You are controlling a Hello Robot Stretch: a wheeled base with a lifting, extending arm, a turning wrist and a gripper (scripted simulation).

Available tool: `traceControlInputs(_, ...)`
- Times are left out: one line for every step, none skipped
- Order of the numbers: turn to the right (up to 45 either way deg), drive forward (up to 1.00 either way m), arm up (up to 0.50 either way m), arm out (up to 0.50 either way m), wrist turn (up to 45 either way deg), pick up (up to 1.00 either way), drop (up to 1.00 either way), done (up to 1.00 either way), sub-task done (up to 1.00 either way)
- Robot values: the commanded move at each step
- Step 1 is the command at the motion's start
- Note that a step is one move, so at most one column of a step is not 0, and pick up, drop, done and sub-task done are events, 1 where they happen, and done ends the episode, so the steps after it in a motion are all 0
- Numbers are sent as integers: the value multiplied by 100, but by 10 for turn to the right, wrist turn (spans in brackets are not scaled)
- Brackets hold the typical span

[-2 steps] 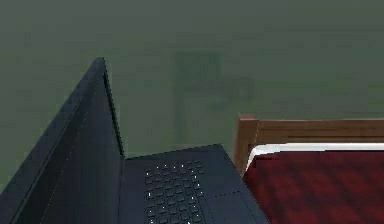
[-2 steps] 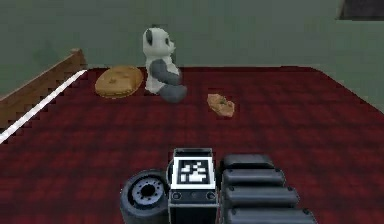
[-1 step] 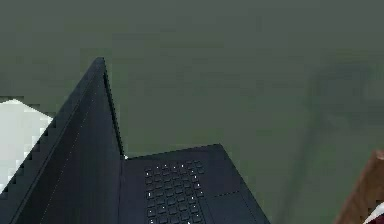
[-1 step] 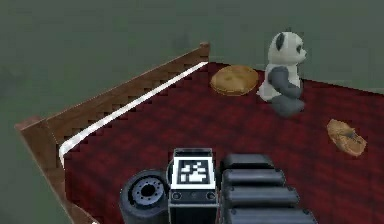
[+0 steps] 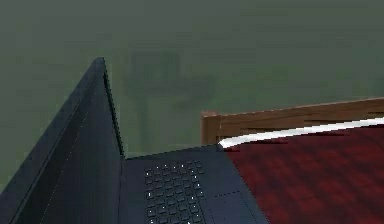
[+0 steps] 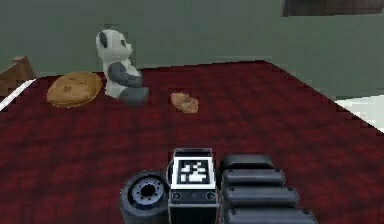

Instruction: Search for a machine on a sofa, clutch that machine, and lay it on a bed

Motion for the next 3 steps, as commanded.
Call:
traceControlInputs(210,0,0,0,0,0,0,0,0)
traceControlInputs(0,0,0,48,0,0,0,0,0)
traceControlInputs(0,0,0,0,390,0,0,0,0)
